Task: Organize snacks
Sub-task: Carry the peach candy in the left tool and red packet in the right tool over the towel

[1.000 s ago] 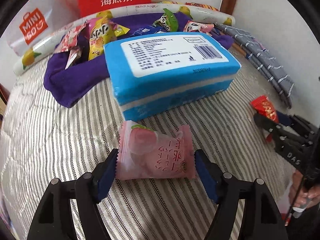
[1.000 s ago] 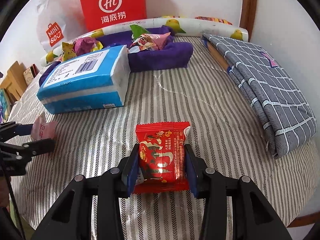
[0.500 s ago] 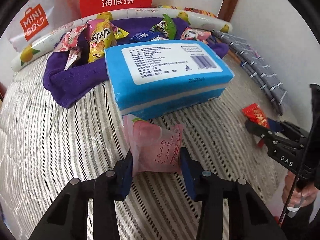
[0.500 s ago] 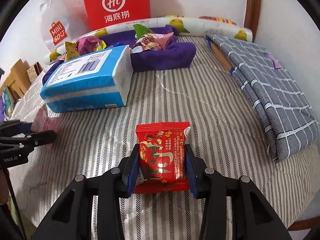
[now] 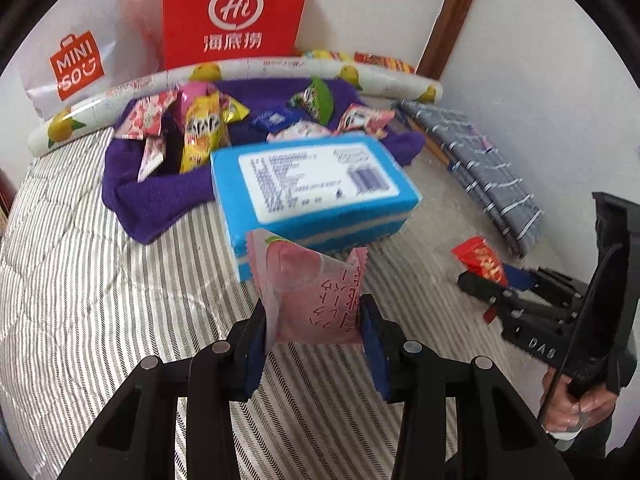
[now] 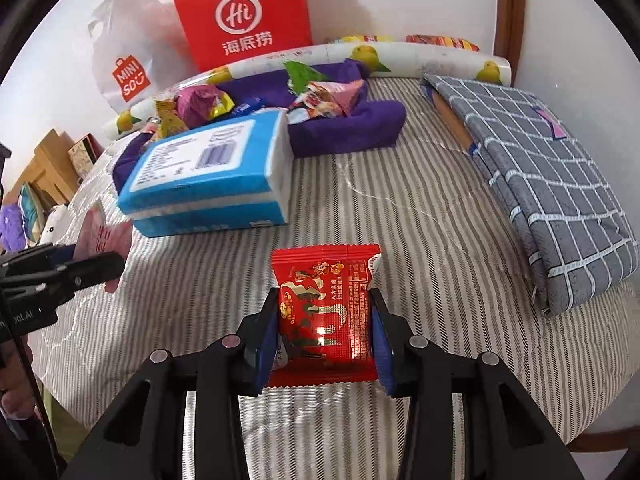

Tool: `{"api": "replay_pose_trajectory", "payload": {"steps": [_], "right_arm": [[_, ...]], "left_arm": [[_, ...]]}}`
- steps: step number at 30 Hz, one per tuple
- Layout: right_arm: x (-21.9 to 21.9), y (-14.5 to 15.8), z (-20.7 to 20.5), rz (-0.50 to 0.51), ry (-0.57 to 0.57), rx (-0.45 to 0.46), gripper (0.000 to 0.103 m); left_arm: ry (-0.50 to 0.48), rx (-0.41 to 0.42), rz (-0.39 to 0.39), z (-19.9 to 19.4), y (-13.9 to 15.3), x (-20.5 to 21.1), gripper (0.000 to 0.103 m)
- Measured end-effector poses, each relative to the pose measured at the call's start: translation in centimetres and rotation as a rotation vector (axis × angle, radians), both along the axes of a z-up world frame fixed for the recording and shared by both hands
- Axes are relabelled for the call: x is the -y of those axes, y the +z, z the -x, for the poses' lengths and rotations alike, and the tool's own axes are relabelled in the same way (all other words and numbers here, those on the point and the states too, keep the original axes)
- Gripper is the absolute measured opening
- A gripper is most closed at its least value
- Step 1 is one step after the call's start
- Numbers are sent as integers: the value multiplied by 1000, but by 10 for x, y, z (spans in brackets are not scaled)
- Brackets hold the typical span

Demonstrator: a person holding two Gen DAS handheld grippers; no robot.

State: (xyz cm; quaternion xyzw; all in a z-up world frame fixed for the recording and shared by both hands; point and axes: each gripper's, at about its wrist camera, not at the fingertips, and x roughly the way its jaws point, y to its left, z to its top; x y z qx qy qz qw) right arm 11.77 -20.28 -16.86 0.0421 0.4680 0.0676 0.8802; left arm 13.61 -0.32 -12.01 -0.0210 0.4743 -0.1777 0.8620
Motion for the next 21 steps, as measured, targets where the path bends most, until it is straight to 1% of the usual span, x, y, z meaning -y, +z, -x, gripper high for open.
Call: {"api": "replay_pose_trajectory", "payload": {"steps": [7, 21], "right_arm": [[-12, 23, 4, -4, 25, 29, 41], [-37, 68, -6, -13, 76, 109, 41]], "left_arm": [[3, 28, 38, 2, 20, -5, 40], [18, 84, 69, -4, 57, -19, 40]]}}
